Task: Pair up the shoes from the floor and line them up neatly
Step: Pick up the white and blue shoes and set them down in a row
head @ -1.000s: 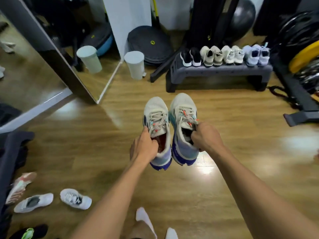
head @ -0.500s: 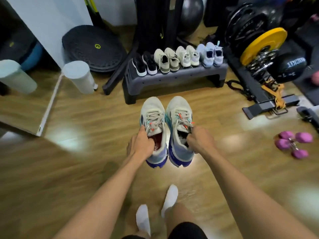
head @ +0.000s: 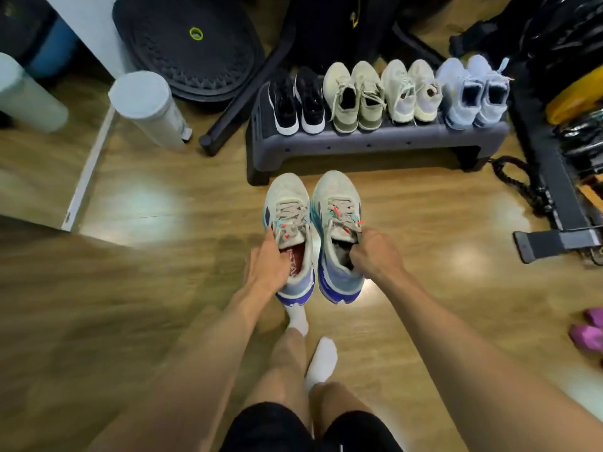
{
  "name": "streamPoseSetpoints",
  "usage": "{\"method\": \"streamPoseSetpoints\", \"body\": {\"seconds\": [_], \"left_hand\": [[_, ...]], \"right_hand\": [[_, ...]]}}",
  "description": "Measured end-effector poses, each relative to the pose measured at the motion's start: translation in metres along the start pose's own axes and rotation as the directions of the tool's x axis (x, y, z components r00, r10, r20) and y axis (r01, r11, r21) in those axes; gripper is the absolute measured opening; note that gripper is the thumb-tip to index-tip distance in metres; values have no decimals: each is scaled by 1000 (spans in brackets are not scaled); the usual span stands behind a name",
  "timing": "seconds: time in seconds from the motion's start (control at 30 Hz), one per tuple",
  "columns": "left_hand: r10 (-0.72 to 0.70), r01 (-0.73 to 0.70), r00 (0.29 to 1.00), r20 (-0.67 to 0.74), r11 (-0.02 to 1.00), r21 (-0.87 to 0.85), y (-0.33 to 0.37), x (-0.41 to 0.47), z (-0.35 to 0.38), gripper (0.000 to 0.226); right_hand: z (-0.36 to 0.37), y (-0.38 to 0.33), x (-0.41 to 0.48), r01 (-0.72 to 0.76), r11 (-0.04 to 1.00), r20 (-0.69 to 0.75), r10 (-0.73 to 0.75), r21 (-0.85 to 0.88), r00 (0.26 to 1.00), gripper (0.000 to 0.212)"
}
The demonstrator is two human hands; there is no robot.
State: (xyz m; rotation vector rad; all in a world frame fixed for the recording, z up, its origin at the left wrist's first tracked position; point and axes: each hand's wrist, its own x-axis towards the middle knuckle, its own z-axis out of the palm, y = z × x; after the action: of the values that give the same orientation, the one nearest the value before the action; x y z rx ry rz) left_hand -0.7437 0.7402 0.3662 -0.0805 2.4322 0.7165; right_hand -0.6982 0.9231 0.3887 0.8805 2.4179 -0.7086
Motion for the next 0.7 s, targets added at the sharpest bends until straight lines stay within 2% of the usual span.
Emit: {"method": "streamPoseSetpoints", "body": {"seconds": [0.3,0.53,0.7], "left_hand": [[-110,108,991,80,994,32,-12,176,43,60],[-177,171,980,88,983,74,-56,323,143,61],[-205,179,973,104,960,217,-88,407,201,56]], "right_hand": [[56,-15,193,-11,998,47,14,-67,999,32],[156,7,350,0,995,83,8,-101,997,31],[225,29,435,-27,996,72,34,-88,997,34]]}}
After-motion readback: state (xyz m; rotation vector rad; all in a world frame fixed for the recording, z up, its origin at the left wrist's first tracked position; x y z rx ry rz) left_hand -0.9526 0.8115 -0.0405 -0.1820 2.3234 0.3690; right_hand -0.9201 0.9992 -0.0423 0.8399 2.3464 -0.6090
